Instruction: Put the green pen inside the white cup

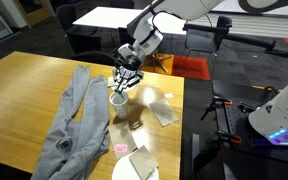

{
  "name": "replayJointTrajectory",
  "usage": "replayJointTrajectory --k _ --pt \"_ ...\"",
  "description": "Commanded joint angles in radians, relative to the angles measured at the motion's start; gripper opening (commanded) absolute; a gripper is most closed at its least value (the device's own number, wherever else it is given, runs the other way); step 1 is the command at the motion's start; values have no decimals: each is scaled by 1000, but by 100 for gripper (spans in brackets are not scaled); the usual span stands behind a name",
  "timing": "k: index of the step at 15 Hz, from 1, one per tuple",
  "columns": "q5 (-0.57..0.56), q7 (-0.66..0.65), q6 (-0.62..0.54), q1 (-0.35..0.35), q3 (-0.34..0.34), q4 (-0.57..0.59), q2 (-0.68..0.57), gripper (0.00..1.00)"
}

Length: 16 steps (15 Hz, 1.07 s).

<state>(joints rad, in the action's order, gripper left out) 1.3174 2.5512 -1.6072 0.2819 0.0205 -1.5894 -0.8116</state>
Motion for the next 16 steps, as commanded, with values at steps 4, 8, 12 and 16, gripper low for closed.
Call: replayJointTrajectory --k 4,8,12,16 --pt "8 45 -13 -37 -37 39 -43 4" --pt "17 44 -45 -43 -42 44 -57 4" --pt "20 33 -68 -42 -39 51 -66 46" --pt "22 25 -78 -46 -34 62 -69 77"
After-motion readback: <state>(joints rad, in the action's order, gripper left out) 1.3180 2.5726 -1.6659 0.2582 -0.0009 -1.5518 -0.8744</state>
